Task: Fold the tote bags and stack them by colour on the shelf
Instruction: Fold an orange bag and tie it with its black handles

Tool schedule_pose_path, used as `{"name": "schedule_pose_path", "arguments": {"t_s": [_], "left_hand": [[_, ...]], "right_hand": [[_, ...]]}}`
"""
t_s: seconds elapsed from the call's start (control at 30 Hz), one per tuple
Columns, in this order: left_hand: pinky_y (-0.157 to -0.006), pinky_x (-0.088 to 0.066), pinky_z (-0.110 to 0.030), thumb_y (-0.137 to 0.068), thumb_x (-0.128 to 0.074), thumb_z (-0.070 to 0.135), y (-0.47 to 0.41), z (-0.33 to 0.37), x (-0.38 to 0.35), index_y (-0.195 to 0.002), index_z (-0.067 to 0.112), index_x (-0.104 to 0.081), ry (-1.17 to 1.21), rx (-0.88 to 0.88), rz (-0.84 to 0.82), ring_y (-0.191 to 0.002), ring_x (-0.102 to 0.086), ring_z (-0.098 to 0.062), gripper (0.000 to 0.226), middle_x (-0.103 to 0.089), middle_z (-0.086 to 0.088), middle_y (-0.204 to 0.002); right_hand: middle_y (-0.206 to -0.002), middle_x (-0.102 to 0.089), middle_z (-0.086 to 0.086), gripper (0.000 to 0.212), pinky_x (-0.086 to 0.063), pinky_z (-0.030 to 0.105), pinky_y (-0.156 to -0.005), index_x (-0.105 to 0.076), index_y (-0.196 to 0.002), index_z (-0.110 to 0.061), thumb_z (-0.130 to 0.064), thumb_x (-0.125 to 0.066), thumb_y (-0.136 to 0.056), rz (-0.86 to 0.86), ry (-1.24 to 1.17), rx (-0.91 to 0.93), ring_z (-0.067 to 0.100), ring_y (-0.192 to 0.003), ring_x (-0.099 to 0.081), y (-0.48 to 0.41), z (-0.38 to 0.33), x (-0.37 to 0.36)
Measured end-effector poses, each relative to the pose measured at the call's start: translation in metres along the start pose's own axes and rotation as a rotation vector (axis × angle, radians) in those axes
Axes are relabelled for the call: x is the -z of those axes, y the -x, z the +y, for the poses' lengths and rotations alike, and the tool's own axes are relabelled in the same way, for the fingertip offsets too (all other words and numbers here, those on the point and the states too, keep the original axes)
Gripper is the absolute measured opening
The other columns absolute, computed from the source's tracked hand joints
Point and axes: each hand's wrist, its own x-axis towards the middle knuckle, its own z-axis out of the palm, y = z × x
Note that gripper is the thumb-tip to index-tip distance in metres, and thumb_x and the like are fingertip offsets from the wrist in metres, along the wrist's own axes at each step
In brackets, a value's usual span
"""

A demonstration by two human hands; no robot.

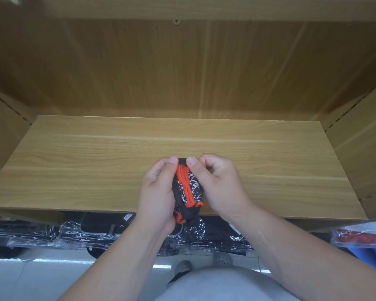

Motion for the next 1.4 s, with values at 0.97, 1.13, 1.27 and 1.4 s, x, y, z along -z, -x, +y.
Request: {"name": "schedule_pose_path", "arguments": {"t_s": [0.97, 1.13, 1.27, 1.4], "left_hand": [[-0.046, -0.035, -0.025, -0.091, -0.055, 0.016, -0.001, 0.003, 0.008, -0.064, 0.015, -0.043, -0.066, 0.05, -0.194, -0.051, -0.039, -0.016, 0.029, -0.041, -0.006, -0.062], [-0.065, -0.051, -0.039, -0.095, -0.06, 0.032, -0.003, 0.002, 0.013, -0.105, 0.014, -0.06, -0.091, -0.006, -0.327, -0.076, -0.058, -0.025, 0.02, -0.06, -0.016, -0.091], [-0.089, -0.049, -0.027, -0.098, -0.056, 0.023, -0.007, 0.0, 0.012, -0.091, 0.019, -0.075, -0.522, -0.377, -0.255, -0.1, -0.065, -0.012, 0.021, -0.067, 0.002, -0.099], [-0.086, -0.053, -0.048, -0.097, -0.062, 0.034, -0.02, -0.005, 0.008, -0.08, 0.023, -0.072, -0.554, -0.363, 0.106, -0.088, -0.065, -0.02, 0.022, -0.068, -0.002, -0.092]], "right_hand": [[-0.069, -0.05, -0.006, 0.033, -0.038, 0.026, -0.064, -0.056, -0.074, -0.02, -0.028, -0.049, -0.105, -0.278, 0.158, -0.094, 0.01, -0.067, -0.044, 0.011, -0.012, 0.022], [-0.07, -0.06, 0.008, 0.034, -0.044, 0.028, -0.056, -0.064, -0.075, -0.005, -0.025, -0.059, -0.102, -0.177, -0.036, -0.297, 0.017, -0.061, -0.052, 0.003, -0.015, 0.019], [-0.073, -0.066, 0.008, 0.021, -0.044, 0.031, -0.059, -0.068, -0.081, -0.018, -0.019, -0.06, -0.101, -0.076, -0.1, -0.37, 0.021, -0.065, -0.056, 0.005, -0.01, 0.017], [-0.09, -0.075, 0.003, 0.026, -0.057, 0.033, -0.068, -0.073, -0.094, -0.02, -0.04, -0.057, -0.099, -0.031, -0.172, -0.327, 0.018, -0.08, -0.068, 0.002, -0.008, 0.024]]}}
